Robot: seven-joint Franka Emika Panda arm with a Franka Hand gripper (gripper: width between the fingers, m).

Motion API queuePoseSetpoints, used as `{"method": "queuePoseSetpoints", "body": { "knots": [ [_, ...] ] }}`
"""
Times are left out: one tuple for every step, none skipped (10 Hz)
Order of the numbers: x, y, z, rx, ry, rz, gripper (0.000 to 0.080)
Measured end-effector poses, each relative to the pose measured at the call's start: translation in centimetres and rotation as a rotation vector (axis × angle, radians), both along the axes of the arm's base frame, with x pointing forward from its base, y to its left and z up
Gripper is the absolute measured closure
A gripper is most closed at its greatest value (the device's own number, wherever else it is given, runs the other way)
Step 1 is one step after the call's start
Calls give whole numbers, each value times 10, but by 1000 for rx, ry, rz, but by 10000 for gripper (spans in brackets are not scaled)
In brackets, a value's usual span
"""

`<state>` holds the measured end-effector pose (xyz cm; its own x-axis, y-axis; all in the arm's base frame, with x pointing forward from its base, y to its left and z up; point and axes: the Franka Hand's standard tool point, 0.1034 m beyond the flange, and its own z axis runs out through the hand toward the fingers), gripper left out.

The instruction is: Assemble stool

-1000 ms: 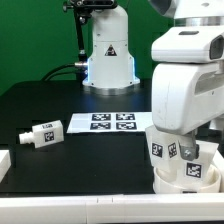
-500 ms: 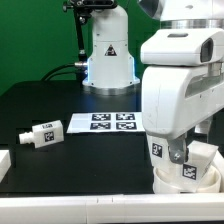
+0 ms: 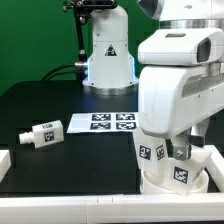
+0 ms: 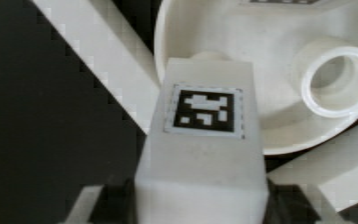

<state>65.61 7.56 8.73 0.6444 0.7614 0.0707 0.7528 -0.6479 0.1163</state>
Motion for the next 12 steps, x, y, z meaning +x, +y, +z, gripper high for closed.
{"method": "queuePoseSetpoints", "body": {
  "knots": [
    [0, -1, 0, 24, -4, -141, 468],
    [0, -4, 0, 51, -11, -318, 468],
    [1, -3, 1, 112, -19, -562, 468],
    [2, -5, 1, 159, -8, -720, 468],
    [3, -11, 2, 175, 9, -776, 468],
    [3, -9, 2, 184, 5, -858, 468],
    [3, -8, 2, 193, 6, -920, 468],
    [3, -8, 2, 200, 7, -972, 468],
    [4, -8, 2, 218, 6, -1088, 468],
    [3, -8, 2, 248, 4, -1282, 468],
    [3, -5, 2, 274, -5, -1401, 470],
    [4, 0, 1, 310, -10, -1562, 470]
  ]
}}
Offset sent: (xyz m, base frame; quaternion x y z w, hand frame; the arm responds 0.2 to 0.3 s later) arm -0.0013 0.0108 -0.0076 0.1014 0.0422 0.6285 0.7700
